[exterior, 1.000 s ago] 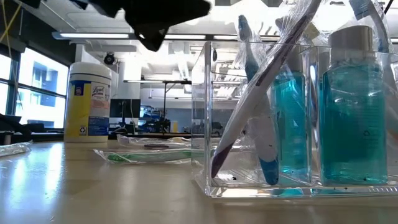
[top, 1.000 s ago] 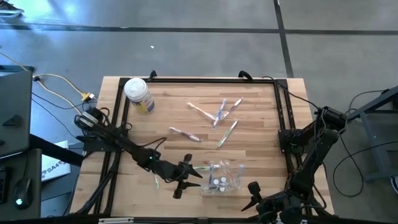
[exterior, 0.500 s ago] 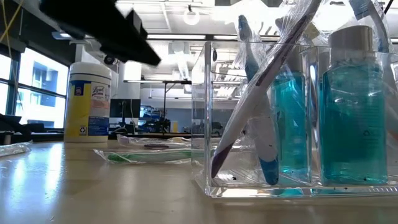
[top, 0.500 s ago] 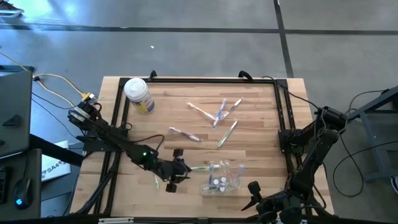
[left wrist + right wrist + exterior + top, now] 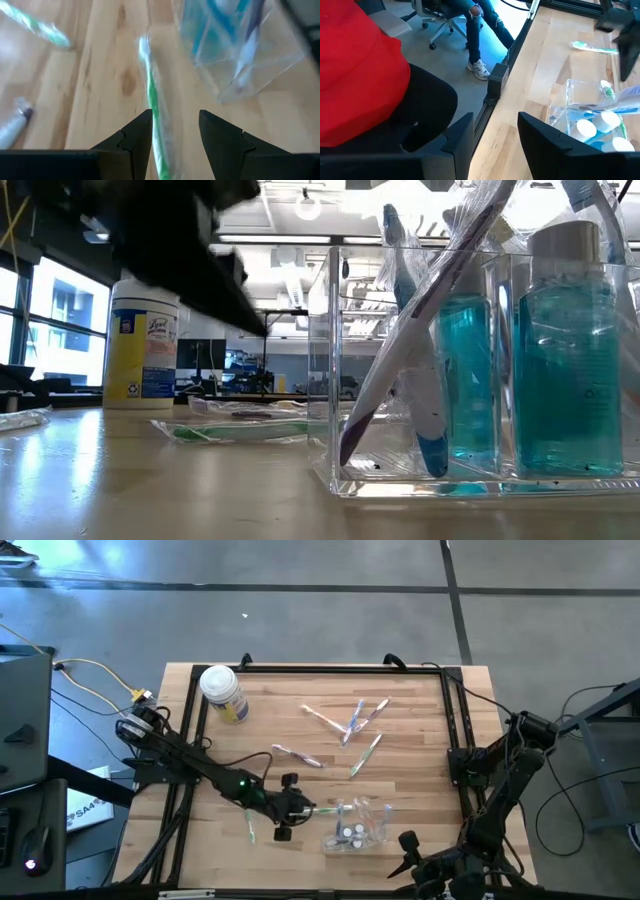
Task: Pick & Place toothbrushing station
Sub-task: Put the middle green toothbrush into the transparent bin
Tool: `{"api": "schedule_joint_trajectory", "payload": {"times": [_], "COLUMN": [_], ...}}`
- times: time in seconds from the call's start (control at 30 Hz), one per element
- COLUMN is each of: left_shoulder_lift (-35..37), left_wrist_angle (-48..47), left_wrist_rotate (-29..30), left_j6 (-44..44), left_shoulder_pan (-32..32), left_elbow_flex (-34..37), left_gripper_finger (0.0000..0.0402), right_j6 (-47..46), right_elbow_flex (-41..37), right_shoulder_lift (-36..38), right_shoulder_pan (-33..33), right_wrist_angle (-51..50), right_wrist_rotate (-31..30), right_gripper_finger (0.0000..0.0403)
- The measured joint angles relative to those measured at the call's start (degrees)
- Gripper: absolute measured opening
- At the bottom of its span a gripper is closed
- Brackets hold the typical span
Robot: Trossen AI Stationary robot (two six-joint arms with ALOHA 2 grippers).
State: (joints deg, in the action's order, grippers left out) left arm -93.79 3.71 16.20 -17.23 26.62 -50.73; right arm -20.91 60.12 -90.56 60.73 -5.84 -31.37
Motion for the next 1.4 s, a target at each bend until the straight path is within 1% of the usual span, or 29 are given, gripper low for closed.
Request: {"api": "schedule_joint_trajectory", "payload": {"times": [0.4, 0.47, 0.57, 0.77, 0.93, 1.0, 1.07, 1.13, 1.2, 1.23, 1.4], "left_shoulder_lift": [-6.9, -7.8, -9.0, -11.8, -14.0, -14.7, -14.7, -14.8, -14.8, -14.8, -14.9], "left_wrist_angle": [2.6, 2.5, 2.8, 4.7, 5.0, 4.3, 3.6, 2.6, 2.2, 1.9, 0.2], "left_wrist_rotate": [-0.2, -0.1, 0.0, -0.2, -4.2, -4.1, -3.9, -3.9, -3.7, -3.8, -3.7], "left_j6": [0.7, 2.0, 3.4, 2.8, 0.0, -1.7, -2.6, -3.6, -5.5, -6.6, -11.4], "left_shoulder_pan": [0.0, -0.1, -0.8, -3.2, -4.6, -4.5, -4.5, -4.6, -4.6, -4.6, -4.6], "left_elbow_flex": [0.0, 0.1, 0.1, 0.0, -0.2, -0.2, -0.2, -0.2, -0.1, -0.1, -0.1], "left_gripper_finger": [0.0158, 0.0158, 0.0158, 0.0158, 0.0157, 0.0145, 0.0119, 0.0081, 0.0033, 0.0022, 0.0022], "right_j6": [0.0, 0.0, 0.1, 0.1, 0.0, 0.0, 0.0, 0.0, 0.0, 0.0, 0.0], "right_elbow_flex": [0.0, 0.0, 0.0, 0.0, 0.0, 0.0, 0.0, 0.0, 0.0, 0.0, 0.0], "right_shoulder_lift": [0.0, 0.0, 0.0, 0.0, 0.0, 0.0, 0.0, 0.0, 0.0, 0.0, 0.0], "right_shoulder_pan": [0.0, 0.0, 0.0, 0.0, 0.0, 0.0, 0.0, 0.0, 0.0, 0.0, 0.0], "right_wrist_angle": [0.0, 0.0, 0.0, 0.0, 0.0, 0.0, 0.0, 0.0, 0.0, 0.0, 0.0], "right_wrist_rotate": [0.0, 0.0, 0.0, 0.0, 0.0, 0.0, 0.0, 0.0, 0.0, 0.0, 0.0], "right_gripper_finger": [0.0146, 0.0146, 0.0146, 0.0146, 0.0146, 0.0146, 0.0146, 0.0146, 0.0146, 0.0146, 0.0146]}}
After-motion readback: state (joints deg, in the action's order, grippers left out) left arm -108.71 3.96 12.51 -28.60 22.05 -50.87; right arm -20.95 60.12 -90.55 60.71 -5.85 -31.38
